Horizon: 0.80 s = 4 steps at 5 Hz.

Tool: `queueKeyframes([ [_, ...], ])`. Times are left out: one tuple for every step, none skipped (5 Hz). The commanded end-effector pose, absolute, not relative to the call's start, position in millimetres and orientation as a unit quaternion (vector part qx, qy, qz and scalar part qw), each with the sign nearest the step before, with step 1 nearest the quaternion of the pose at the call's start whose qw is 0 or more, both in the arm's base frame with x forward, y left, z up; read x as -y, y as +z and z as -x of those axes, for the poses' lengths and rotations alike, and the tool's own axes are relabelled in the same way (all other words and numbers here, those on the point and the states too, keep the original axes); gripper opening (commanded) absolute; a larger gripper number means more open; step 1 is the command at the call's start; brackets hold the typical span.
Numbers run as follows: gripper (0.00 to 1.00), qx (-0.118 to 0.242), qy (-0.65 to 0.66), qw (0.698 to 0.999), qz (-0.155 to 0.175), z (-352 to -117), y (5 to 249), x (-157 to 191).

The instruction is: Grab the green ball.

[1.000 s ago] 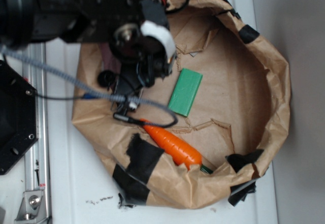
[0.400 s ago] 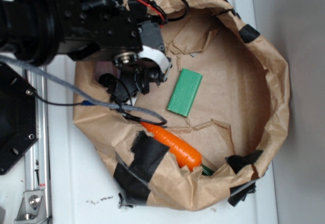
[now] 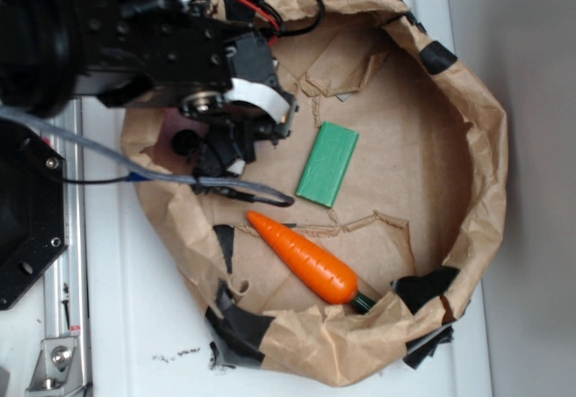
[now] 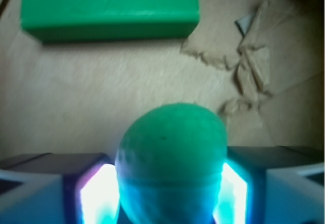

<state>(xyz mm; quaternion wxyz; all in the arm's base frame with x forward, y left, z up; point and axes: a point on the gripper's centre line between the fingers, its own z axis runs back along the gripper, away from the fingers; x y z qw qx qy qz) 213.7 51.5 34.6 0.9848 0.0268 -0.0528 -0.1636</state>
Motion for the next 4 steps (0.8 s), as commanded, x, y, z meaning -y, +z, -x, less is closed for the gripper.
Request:
queueKeyframes([
  [0.00, 0.113, -0.070, 0.990, -0.038, -256.8, 131.1, -17.6],
  [0.00, 0.110, -0.034, 0.993, -0.005, -275.5, 134.1, 6.9],
  [0.00, 0.125, -0.021, 0.992, 0.005, -278.8, 138.1, 8.2],
  [0.00, 0.131, -0.047, 0.990, -0.003, -275.5, 136.8, -4.1],
])
